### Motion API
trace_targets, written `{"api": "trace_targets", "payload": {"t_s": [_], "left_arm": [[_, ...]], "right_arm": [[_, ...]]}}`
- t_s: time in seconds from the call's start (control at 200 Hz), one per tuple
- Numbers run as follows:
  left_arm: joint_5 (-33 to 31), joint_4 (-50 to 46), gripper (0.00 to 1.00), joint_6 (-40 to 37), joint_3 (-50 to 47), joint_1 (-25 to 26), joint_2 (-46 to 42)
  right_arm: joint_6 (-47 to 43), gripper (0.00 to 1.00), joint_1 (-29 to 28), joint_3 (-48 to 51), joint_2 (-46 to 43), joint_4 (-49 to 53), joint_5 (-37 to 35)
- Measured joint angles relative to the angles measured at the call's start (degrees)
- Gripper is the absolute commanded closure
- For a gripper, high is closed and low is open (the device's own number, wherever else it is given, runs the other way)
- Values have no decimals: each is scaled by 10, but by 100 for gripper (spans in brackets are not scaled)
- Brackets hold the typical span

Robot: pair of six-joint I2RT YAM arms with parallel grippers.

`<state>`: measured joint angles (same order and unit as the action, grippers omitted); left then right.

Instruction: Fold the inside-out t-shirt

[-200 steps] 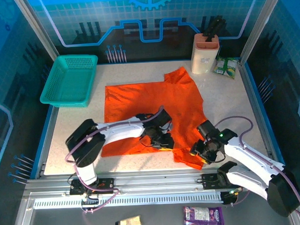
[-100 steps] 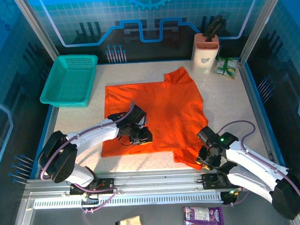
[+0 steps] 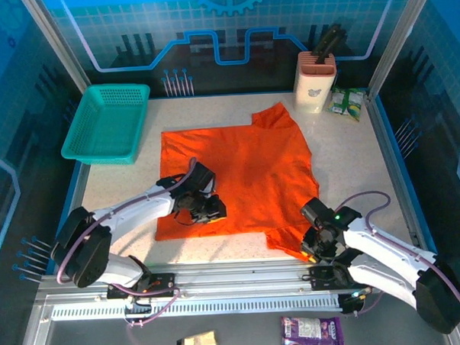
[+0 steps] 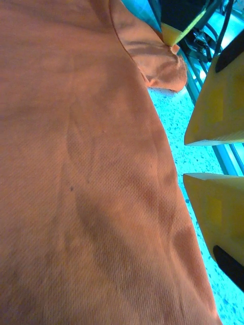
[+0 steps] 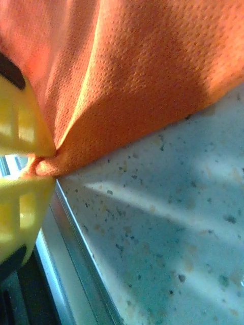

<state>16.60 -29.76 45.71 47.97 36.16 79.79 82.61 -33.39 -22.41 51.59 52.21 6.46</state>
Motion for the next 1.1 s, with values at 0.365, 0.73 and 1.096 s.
{"api": "trace_targets", "payload": {"t_s": [0.365, 0.73, 1.096], "left_arm": [[-82, -70, 79, 51, -121, -121, -191], [-187, -205, 65, 127, -187, -186, -313], [-223, -217, 70, 159, -206, -242, -265]], "right_arm": [[3, 100, 0, -21, -19, 15, -11], [-21, 100, 1, -68, -4, 23, -31], [-32, 100, 13, -70, -7, 33, -31]]}}
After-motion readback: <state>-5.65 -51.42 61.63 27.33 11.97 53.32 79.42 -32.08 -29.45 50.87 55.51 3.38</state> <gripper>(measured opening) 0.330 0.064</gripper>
